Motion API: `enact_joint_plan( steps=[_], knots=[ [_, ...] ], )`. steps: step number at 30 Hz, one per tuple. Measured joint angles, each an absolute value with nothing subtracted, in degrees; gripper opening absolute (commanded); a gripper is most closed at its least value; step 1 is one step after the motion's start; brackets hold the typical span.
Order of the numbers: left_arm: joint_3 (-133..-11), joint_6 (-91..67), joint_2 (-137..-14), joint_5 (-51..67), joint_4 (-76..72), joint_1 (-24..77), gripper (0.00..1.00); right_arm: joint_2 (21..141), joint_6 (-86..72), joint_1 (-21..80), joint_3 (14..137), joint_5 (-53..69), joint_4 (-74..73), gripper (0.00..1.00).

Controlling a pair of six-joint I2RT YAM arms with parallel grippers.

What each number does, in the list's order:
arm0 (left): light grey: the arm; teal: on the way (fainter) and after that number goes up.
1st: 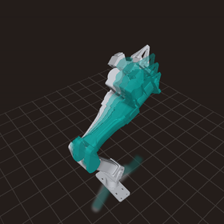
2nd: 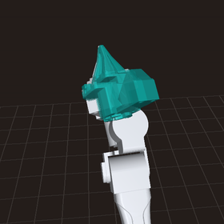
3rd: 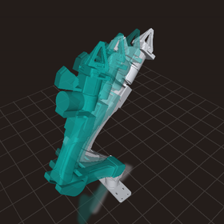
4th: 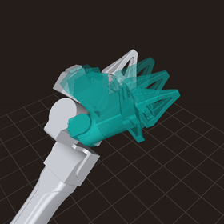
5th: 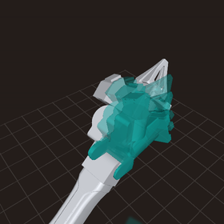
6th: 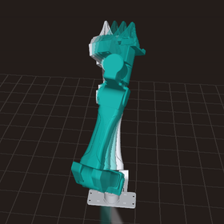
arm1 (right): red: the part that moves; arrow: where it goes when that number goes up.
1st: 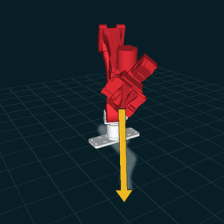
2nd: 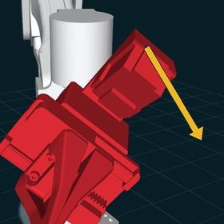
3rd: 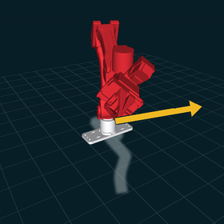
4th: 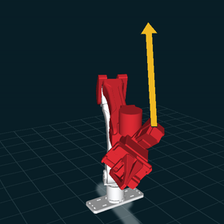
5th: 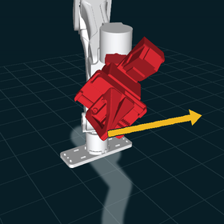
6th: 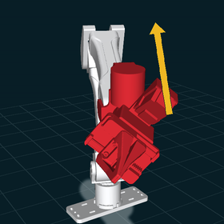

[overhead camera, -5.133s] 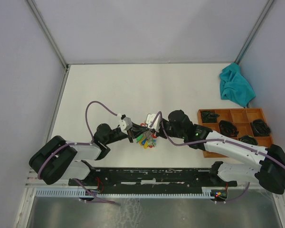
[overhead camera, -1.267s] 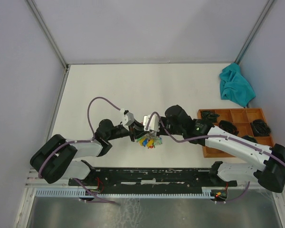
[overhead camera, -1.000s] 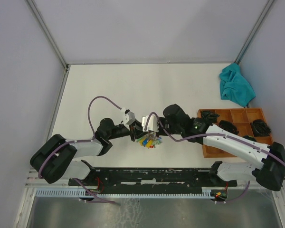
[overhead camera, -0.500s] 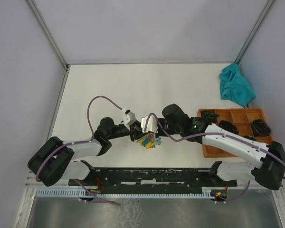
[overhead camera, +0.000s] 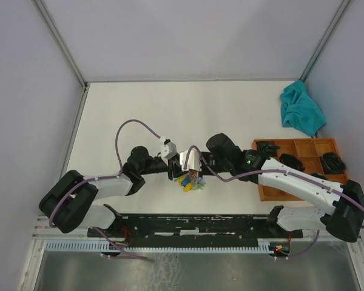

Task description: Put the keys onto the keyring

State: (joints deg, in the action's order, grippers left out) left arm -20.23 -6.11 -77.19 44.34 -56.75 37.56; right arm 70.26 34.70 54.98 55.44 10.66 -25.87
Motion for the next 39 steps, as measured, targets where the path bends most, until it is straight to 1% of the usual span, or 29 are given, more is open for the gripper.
enact_joint_plan(
  steps=[3, 6, 7, 16, 24, 39],
  knots=[
    [-21.21, -6.11, -78.19, 45.65, -56.12, 37.56, 0.18, 70.26, 34.81, 55.02, 55.44, 10.63, -26.39, 0.01],
    [-21.93, -6.11, -79.02, 46.68, -55.72, 37.45, 0.05, 70.26, 34.81, 55.02, 55.44, 10.57, -26.89, 0.01],
    [-22.0, -6.11, -79.15, 46.78, -55.66, 37.34, 0.03, 70.26, 34.81, 55.02, 55.44, 10.5, -26.96, 0.01],
    [-22.68, -6.09, -79.11, 47.57, -55.33, 37.3, 0.03, 68.66, 34.57, 55.37, 55.11, 8.29, -27.53, 0.01],
    [-22.09, -6.11, -76.88, 46.02, -55.33, 37.3, 0.03, 65.49, 32.56, 55.75, 50.94, 5.17, -23.81, 0.01],
    [-17.78, -6.2, -75.37, 42.98, -58.52, 36.45, 0.03, 68.36, 28.12, 55.77, 47.88, 7.29, -16.47, 0.01]
  ],
)
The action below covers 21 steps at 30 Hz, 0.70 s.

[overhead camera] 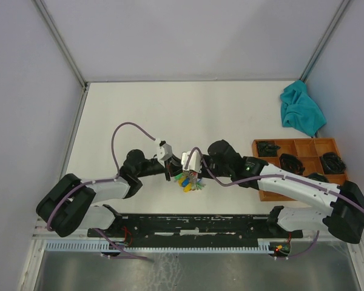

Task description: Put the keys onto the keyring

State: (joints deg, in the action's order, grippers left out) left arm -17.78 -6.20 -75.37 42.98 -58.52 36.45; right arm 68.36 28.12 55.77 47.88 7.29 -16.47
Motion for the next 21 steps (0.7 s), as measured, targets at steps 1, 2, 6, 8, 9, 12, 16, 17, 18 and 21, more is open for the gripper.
enact_joint_plan(
  steps=[1, 2, 6, 8, 9, 12, 16, 17, 18, 21],
  knots=[
    [-17.61, -6.24, -75.35, 42.89, -59.22, 36.45, 0.03, 68.73, 28.01, 55.77, 47.86, 7.38, -16.25, 0.01],
    [-17.5, -6.26, -75.33, 42.7, -59.79, 36.45, 0.03, 69.04, 27.86, 55.77, 47.75, 7.4, -16.03, 0.01],
    [-16.95, -7.27, -75.26, 42.39, -61.25, 36.45, 0.03, 69.49, 27.22, 55.77, 46.46, 7.44, -13.43, 0.01],
    [-16.69, -7.49, -75.26, 42.15, -61.65, 36.45, 0.03, 69.65, 26.98, 55.77, 46.13, 7.44, -12.53, 0.01],
    [-16.53, -7.53, -75.26, 42.09, -61.78, 36.42, 0.03, 69.91, 26.83, 55.77, 46.06, 7.4, -12.1, 0.01],
    [-16.43, -7.55, -75.24, 41.6, -61.84, 36.34, 0.03, 70.19, 26.61, 55.77, 45.76, 7.07, -10.92, 0.17],
    [-16.19, -7.51, -74.48, 39.81, -61.82, 36.34, 0.03, 70.13, 25.91, 55.77, 45.34, 5.91, -9.96, 0.35],
    [-16.05, -7.49, -74.06, 39.07, -61.82, 36.34, 0.03, 69.95, 25.78, 55.77, 45.12, 5.65, -9.91, 0.38],
    [-15.97, -7.46, -73.71, 38.54, -61.82, 36.34, 0.03, 69.63, 25.69, 55.77, 44.84, 5.28, -9.96, 0.4],
    [-15.62, -7.42, -72.9, 36.21, -61.78, 36.34, 0.03, 67.77, 25.08, 55.75, 43.7, 4.32, -10.39, 0.46]
  ],
)
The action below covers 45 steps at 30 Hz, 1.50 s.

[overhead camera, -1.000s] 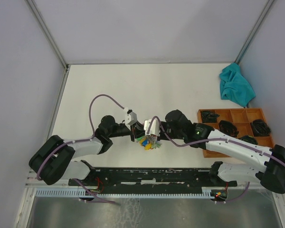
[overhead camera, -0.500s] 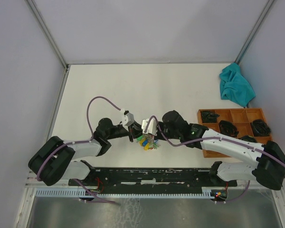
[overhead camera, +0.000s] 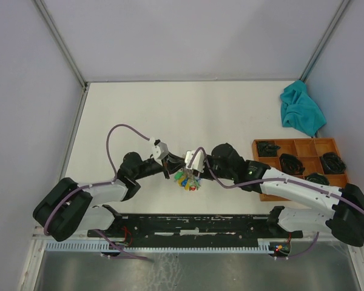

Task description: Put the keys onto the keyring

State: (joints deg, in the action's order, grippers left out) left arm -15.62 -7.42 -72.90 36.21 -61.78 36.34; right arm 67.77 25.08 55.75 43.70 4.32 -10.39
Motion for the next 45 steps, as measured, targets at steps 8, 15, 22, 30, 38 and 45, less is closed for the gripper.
enact_joint_plan(
  steps=[8, 15, 22, 30, 38, 45],
  knots=[
    [-15.31, -6.72, -72.03, 29.61, -61.23, 36.34, 0.03, 58.89, 19.14, 55.77, 40.51, -2.22, -12.49, 0.71],
    [-16.12, -6.74, -74.02, 20.53, -60.88, 35.2, 0.03, 54.63, 7.99, 55.77, 40.47, -12.64, -15.62, 0.98],
    [-23.83, -10.24, -86.56, 15.14, -63.42, 30.96, 0.1, 54.04, -2.59, 55.77, 40.45, -23.33, -19.05, 1.0],
    [-26.79, -19.07, -93.89, 12.78, -66.83, 25.65, 0.32, 48.42, -7.9, 55.77, 39.03, -31.66, -20.1, 1.0],
    [-24.38, -21.58, -76.29, 7.64, -50.17, 23.55, 0.59, 43.31, -12.16, 55.75, 39.03, -39.4, -26.28, 1.0],
    [-24.38, -24.69, -49.41, -0.56, -29.58, 23.55, 0.99, 37.85, -16.23, 55.75, 40.64, -43.05, -33.45, 1.0]
  ],
)
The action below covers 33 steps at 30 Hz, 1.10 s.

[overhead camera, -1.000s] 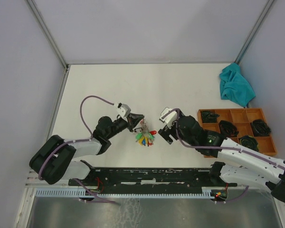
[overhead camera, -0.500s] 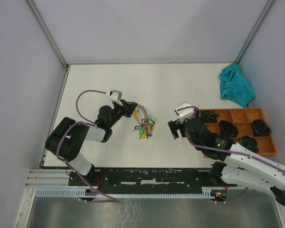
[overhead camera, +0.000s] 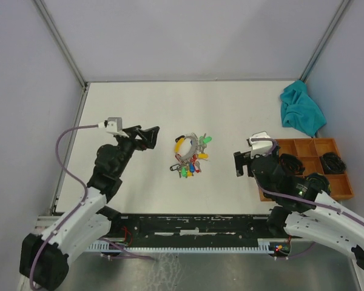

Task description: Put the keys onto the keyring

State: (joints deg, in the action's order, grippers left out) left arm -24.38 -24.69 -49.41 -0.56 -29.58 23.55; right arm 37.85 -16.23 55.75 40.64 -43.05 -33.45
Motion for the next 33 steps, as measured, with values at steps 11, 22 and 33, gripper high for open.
enact_joint_plan(
  steps=[11, 22, 33],
  knots=[
    [-32.32, -26.59, -20.14, -8.21, 0.84, 23.55, 0.99, 28.84, -18.98, 55.75, 44.12, -47.09, -41.91, 1.0],
    [-34.37, -15.31, -8.99, -8.21, 5.06, 23.55, 0.99, 29.41, -18.81, 55.75, 44.12, -47.97, -42.15, 1.0],
    [-31.0, -14.9, -7.62, -7.57, 6.31, 22.46, 0.99, 29.74, -17.72, 55.72, 44.12, -47.97, -41.63, 1.0]
  ],
)
